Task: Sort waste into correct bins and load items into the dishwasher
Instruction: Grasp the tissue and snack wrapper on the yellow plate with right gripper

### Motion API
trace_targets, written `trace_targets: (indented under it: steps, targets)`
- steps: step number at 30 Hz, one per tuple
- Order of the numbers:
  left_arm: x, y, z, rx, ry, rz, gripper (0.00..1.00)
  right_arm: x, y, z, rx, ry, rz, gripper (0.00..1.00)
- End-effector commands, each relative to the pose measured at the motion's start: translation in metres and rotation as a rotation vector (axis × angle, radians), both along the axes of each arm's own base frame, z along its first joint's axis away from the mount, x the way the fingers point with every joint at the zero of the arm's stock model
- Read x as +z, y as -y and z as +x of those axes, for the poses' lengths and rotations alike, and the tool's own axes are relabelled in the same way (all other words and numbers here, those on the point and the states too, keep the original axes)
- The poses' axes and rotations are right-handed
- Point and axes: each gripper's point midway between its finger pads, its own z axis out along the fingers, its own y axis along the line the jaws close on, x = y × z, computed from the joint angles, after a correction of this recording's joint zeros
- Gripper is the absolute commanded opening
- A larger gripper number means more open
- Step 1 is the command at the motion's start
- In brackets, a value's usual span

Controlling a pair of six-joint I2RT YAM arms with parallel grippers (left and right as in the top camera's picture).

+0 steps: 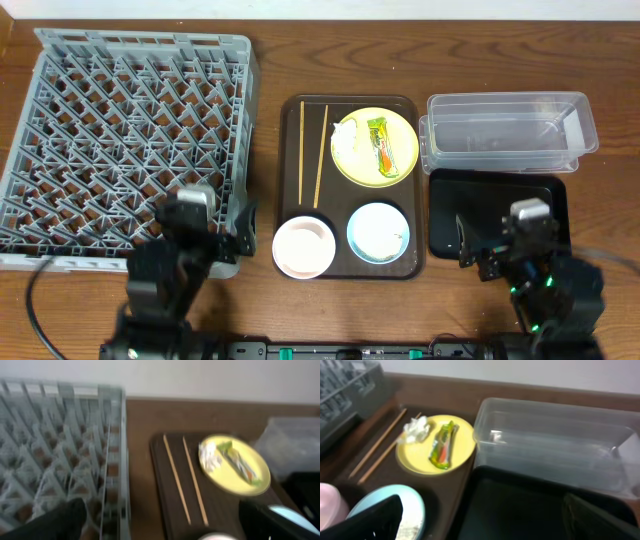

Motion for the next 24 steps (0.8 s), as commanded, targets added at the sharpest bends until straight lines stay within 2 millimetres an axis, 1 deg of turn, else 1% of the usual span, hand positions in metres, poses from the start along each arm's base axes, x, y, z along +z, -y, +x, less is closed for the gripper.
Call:
trace_targets:
  steps: [1, 4, 8, 10, 12, 13, 14, 16, 19, 22, 24]
  targets:
    - [0.036, 0.003, 0.009, -0.001, -0.081, -0.021, 0.98, 0.028, -0.014, 0.01, 0.061, -0.092, 0.042, 0.99]
    - [0.054, 0.004, 0.014, 0.0, -0.171, -0.01, 0.98, 0.046, -0.025, 0.025, 0.115, -0.227, 0.076, 0.99]
    - [0.07, 0.007, 0.017, -0.013, -0.23, -0.01, 0.98, 0.065, -0.057, 0.041, 0.263, -0.335, 0.203, 0.99]
    - [0.072, 0.022, 0.011, -0.093, -0.249, -0.062, 0.98, 0.068, -0.073, 0.043, 0.34, -0.389, 0.288, 0.99]
    - [0.075, 0.034, 0.006, -0.16, -0.253, -0.101, 0.98, 0.075, -0.088, 0.051, 0.429, -0.384, 0.357, 0.99]
    - [0.077, 0.038, 0.004, -0.182, -0.253, -0.114, 0.98, 0.075, -0.092, 0.057, 0.444, -0.396, 0.379, 0.99]
    - [0.077, 0.04, 0.003, -0.193, -0.252, -0.12, 0.98, 0.072, -0.091, 0.063, 0.419, -0.42, 0.387, 0.99]
    - [0.079, 0.04, 0.002, -0.193, -0.247, -0.12, 0.98, 0.063, -0.088, 0.072, 0.364, -0.471, 0.362, 0.99]
    - [0.085, 0.04, 0.005, -0.188, -0.219, -0.135, 0.98, 0.051, -0.088, 0.081, 0.287, -0.55, 0.254, 0.99]
    - [0.089, 0.045, 0.01, -0.191, -0.213, -0.157, 0.98, 0.046, -0.101, 0.089, 0.26, -0.579, 0.112, 0.99]
    - [0.083, 0.047, 0.013, -0.184, -0.239, -0.137, 0.98, 0.044, -0.114, 0.095, 0.265, -0.568, 0.04, 0.99]
